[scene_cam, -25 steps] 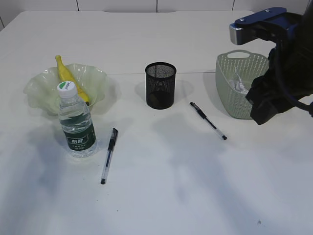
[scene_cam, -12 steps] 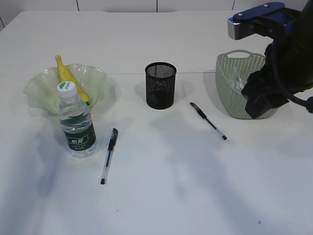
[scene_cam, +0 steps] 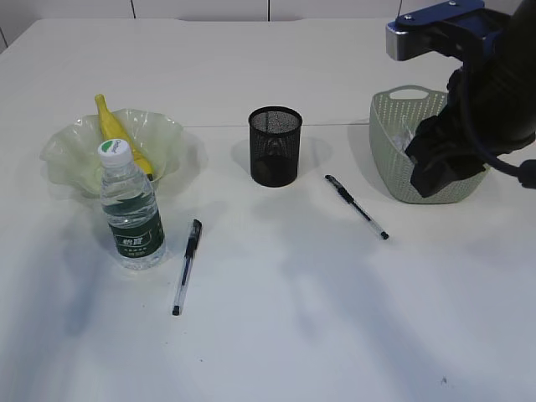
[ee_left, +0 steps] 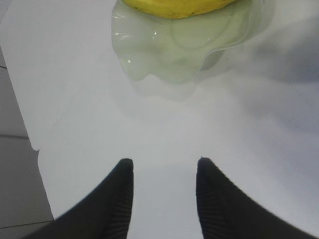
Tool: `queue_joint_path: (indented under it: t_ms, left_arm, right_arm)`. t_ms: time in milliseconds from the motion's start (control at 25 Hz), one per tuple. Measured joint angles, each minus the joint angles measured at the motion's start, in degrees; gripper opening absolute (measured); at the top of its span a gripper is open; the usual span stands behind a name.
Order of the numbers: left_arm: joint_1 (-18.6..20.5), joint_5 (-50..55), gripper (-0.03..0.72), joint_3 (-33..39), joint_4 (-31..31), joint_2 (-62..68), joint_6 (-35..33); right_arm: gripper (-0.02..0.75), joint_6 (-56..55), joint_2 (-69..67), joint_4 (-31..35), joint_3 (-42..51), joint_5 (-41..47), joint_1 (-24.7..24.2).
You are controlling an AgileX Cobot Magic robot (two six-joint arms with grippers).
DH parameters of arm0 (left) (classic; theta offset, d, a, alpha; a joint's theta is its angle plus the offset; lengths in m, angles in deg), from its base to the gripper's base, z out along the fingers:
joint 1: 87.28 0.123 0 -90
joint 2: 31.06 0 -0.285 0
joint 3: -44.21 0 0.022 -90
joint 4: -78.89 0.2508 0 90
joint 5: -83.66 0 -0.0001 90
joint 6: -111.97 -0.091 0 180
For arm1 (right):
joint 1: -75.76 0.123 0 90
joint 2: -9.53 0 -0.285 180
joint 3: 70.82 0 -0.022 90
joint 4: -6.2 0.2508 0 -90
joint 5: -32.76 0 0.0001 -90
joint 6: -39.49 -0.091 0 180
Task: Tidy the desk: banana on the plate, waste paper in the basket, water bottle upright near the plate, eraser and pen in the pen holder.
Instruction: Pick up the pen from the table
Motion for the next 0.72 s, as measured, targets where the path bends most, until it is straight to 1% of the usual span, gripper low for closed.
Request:
queue_joint_path:
  t_ms: [120, 280, 360, 400, 440, 480, 560, 640, 720]
  left_arm:
    - [0.00, 4.06, 0.286, 0.00, -0.41, 0.59, -0.47]
    - [0.00, 9.89, 0.278, 0.00, -1.07, 1.31, -3.71]
    - [0.00, 10.90, 0.272, 0.00, -2.66, 1.31, -5.05]
    - [0.00, 11.56, 0.271, 0.00, -4.67, 1.43, -6.91]
    - [0.00, 12.06, 0.269, 0.00, -7.23, 1.45, -8.84]
    - [-0.11, 12.93, 0.269, 0.00, -11.43, 1.57, -11.28]
    - [-0.53, 16.12, 0.269, 0.00, -20.94, 1.57, -19.32]
    - [-1.48, 19.87, 0.269, 0.00, -31.74, 1.57, -27.89]
    - [-3.39, 22.17, 0.269, 0.00, -40.27, 1.57, -32.41]
  right_arm:
    - [0.379, 0.00, 0.00, 0.00, 0.00, -0.35, 0.00]
    - [0.379, 0.00, 0.00, 0.03, 0.00, -0.48, 0.00]
    - [0.379, 0.00, 0.00, 0.03, 0.00, -0.48, 0.00]
    - [0.379, 0.00, 0.00, 0.03, 0.00, -0.57, 0.00]
    - [0.379, 0.00, 0.00, 0.03, 0.00, -0.57, 0.00]
    - [0.379, 0.00, 0.00, 0.03, 0.00, -0.57, 0.00]
    - [0.379, 0.00, 0.00, 0.03, 0.00, -0.70, 0.00]
    - [0.379, 0.00, 0.00, 0.13, 0.00, -1.07, 0.00]
    - [0.379, 0.00, 0.00, 0.35, 0.00, -1.76, 0.00]
